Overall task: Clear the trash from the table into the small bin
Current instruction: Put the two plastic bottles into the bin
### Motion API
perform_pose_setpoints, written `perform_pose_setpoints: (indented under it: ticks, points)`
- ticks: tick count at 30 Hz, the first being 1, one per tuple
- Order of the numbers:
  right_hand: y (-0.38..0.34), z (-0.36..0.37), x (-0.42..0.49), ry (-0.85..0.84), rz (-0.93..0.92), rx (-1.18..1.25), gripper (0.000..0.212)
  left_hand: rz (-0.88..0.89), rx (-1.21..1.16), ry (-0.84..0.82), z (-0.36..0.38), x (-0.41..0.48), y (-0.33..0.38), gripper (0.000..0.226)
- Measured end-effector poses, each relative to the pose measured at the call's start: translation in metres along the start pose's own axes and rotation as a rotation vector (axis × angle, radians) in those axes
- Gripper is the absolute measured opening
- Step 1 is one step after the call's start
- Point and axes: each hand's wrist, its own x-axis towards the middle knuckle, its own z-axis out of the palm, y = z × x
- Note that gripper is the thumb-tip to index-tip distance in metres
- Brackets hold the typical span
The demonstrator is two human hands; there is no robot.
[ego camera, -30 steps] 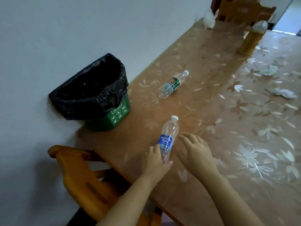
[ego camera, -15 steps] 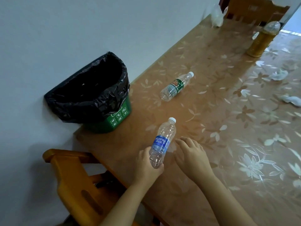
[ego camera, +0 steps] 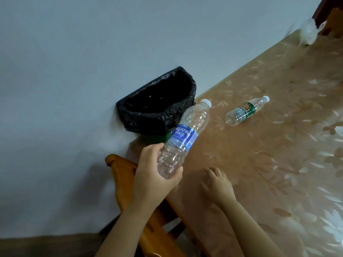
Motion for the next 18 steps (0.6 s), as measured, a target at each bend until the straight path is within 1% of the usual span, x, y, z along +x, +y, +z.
perform_pose_setpoints:
  ticks: [3, 7, 13, 18]
  points:
    - [-0.003, 0.012, 0.008, -0.034, -0.010, -0.020, 0.046, 0.066, 0.017, 0.070, -0.023, 0.012, 0.006, 0.067]
    - [0.001, 0.020, 0.012, -0.027, -0.016, -0.110, 0.041, 0.081, 0.001, 0.170, -0.049, 0.035, 0.012, 0.066]
    - [0.005, 0.023, 0.013, -0.051, -0.036, -0.169, 0.046, 0.120, 0.068, 0.256, -0.069, 0.071, 0.016, 0.059]
    - [0.007, 0.025, 0.013, -0.047, -0.049, -0.178, 0.047, 0.139, 0.098, 0.306, -0.077, 0.098, 0.015, 0.059]
